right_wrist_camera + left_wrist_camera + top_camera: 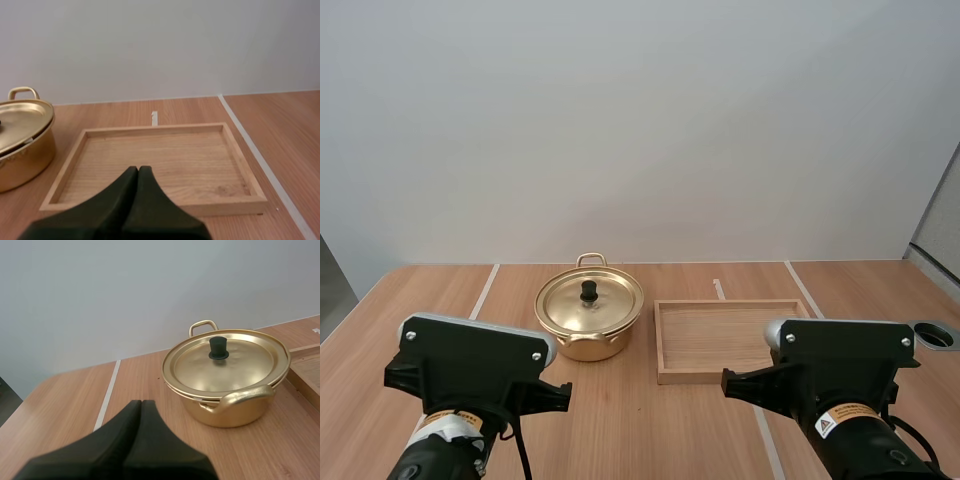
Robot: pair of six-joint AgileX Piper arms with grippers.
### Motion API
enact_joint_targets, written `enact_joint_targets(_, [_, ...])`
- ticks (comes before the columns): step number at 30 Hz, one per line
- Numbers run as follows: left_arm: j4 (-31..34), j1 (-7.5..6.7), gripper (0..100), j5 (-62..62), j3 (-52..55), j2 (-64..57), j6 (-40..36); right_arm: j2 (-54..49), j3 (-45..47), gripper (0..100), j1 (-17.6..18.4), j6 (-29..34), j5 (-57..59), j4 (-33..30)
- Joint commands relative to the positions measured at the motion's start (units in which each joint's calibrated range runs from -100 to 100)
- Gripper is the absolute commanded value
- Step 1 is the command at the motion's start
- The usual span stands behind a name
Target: Open the pot, put the pineapple inside, and close it
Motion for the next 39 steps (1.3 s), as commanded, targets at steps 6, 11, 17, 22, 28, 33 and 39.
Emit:
enact_joint_targets(6, [0.1, 0.01, 0, -1.3, 0.1, -0.4, -0.3, -0.4, 0.1, 0, -0.2, 0.5, 0.9, -1.3])
enact_joint_targets(11, [0.1, 0.01, 0, -1.3, 0.1, -0.4, -0.3, -0.4, 0.1, 0, -0.2, 0.5, 0.9, -1.3])
enact_joint_targets(17, [0.1, 0.01, 0, -1.3, 0.1, -0.4, -0.3, -0.4, 0.1, 0, 0.6, 0.5, 0.9, -1.3])
enact_joint_targets(22, [0.1, 0.01, 0, -1.3, 0.1, -0.4, -0.3, -0.4, 0.1, 0, 0.6, 0.5, 0.8, -1.3])
enact_joint_targets(28, [0.1, -0.09, 0, -1.3, 0.1, -0.4, -0.3, -0.4, 0.1, 0, 0.6, 0.5, 0.8, -1.3])
enact_joint_targets(33, [0.1, -0.15, 0, -1.3, 0.1, -0.4, -0.3, -0.4, 0.1, 0, 0.6, 0.5, 0.8, -1.3])
enact_joint_targets(39, [0.1, -0.15, 0, -1.3, 0.1, -0.4, -0.3, -0.4, 0.1, 0, 0.6, 0.5, 0.8, -1.3])
